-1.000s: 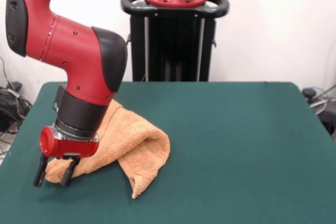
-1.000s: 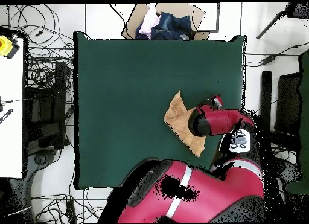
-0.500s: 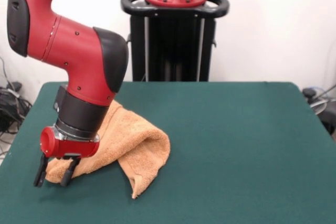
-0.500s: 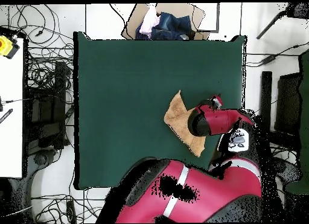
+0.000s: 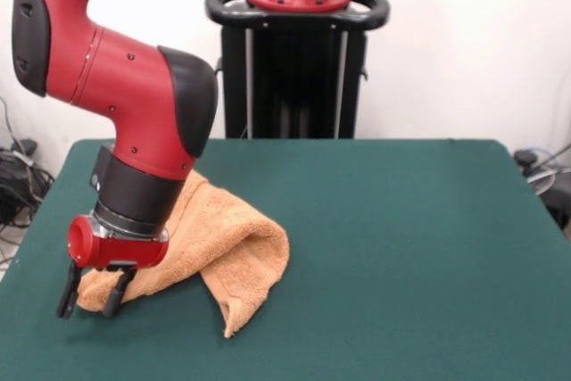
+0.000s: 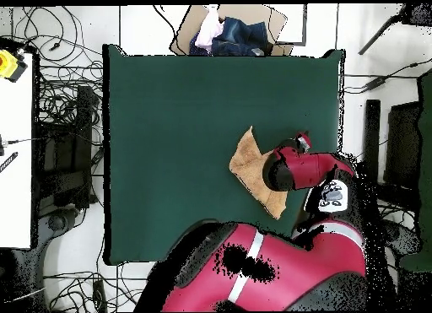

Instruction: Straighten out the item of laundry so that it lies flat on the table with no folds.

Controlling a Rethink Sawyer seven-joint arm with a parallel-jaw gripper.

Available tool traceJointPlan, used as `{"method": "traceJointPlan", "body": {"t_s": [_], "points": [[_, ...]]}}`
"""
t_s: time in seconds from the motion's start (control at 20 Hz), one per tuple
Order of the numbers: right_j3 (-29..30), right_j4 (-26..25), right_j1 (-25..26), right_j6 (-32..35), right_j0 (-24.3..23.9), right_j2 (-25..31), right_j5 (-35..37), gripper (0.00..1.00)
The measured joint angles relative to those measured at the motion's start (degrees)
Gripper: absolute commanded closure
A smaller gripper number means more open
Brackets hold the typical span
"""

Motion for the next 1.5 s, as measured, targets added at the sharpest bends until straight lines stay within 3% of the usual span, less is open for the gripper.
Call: {"method": "traceJointPlan", "body": {"t_s": [0.2,0.6,1.05,1.5], "points": [[-0.1,0.0,0.3,0.0,0.7,-0.8,0.0,0.0],[-2.7,0.3,4.7,0.0,8.3,-9.8,1.3,0.0],[-5.5,0.9,12.2,0.0,16.2,-19.9,11.2,0.0],[-5.7,1.0,17.4,0.0,17.9,-24.8,15.8,0.0]]}}
